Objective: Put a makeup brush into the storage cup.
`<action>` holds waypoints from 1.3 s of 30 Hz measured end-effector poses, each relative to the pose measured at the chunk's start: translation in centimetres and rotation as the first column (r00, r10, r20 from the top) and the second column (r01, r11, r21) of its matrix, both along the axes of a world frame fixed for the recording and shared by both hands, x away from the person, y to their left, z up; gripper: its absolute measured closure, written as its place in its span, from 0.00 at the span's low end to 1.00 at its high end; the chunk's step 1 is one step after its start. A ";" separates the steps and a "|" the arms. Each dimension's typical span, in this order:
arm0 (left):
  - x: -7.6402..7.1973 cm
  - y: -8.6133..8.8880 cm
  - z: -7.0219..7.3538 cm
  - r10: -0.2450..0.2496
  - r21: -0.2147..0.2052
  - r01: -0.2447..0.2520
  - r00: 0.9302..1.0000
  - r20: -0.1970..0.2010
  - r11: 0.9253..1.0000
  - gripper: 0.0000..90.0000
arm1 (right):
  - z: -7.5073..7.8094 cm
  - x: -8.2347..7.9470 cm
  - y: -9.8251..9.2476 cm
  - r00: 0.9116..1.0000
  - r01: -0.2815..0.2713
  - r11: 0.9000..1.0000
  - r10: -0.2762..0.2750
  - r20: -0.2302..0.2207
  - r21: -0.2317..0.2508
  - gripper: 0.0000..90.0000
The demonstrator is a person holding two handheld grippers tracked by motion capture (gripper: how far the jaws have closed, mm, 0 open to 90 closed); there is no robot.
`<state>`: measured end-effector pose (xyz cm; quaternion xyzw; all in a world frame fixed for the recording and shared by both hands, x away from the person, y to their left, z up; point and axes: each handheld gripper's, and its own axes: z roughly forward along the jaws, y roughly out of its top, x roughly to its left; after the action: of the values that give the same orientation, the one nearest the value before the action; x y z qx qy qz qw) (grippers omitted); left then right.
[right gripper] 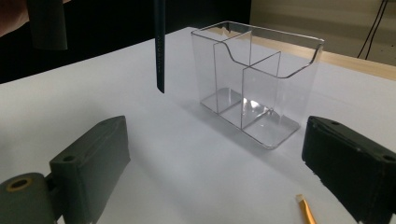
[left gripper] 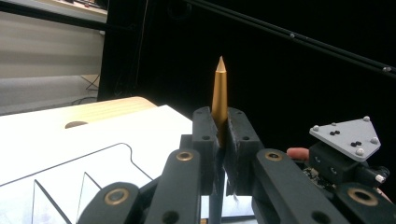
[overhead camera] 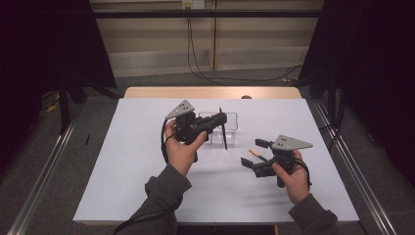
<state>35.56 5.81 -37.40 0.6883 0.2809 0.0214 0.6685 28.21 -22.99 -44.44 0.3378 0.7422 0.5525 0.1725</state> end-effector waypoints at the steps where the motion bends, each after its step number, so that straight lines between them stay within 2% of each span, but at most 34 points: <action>1: 0.0 0.0 0.0 0.001 0.000 -0.001 1.000 0.000 1.000 0.93 | 0.0 -0.1 -0.2 1.000 0.004 1.000 -0.004 -0.002 -0.001 0.08; 11: 0.2 -0.2 -0.2 0.002 0.001 -0.002 1.000 0.006 1.000 0.93 | 0.0 -0.4 -1.2 1.000 0.020 1.000 -0.020 0.001 0.008 0.09; 13: 0.2 -0.1 -0.2 0.002 0.011 -0.002 1.000 0.010 1.000 0.93 | 0.0 -0.4 -1.3 1.000 0.016 1.000 -0.016 0.008 -0.006 0.09; 16: 0.4 -0.2 -0.2 0.009 0.002 -0.009 1.000 0.005 1.000 0.93 | 0.0 -0.4 -1.5 1.000 0.024 1.000 -0.024 0.003 0.004 0.09; 23: 0.7 -0.2 0.0 0.017 0.011 -0.017 1.000 0.014 1.000 0.93 | -0.1 -0.3 -1.6 1.000 0.024 1.000 -0.024 -0.003 0.005 0.09; 26: 0.8 -0.3 0.2 0.024 -0.002 -0.024 1.000 0.011 1.000 0.93 | -0.1 -0.2 -1.6 1.000 0.021 1.000 -0.020 -0.003 0.011 0.09; 34: 1.3 -0.6 0.8 0.026 0.001 -0.026 0.999 0.030 1.000 0.93 | -0.1 -0.2 -1.7 1.000 0.025 1.000 -0.025 -0.003 0.014 0.10; 36: 1.4 -0.6 0.8 0.019 0.015 -0.019 0.999 0.037 1.000 0.93 | -0.1 -0.2 -1.8 1.000 0.028 1.000 -0.028 -0.007 0.014 0.10; 39: 1.7 -0.9 0.7 0.027 0.004 -0.027 0.999 0.032 1.000 0.93 | -0.1 -0.2 -1.8 0.999 0.031 0.999 -0.031 -0.007 0.017 0.10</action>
<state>37.21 4.91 -36.69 0.6856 0.2795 0.0420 0.6709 28.04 -24.80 -44.55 0.3527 0.7327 0.5549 0.1756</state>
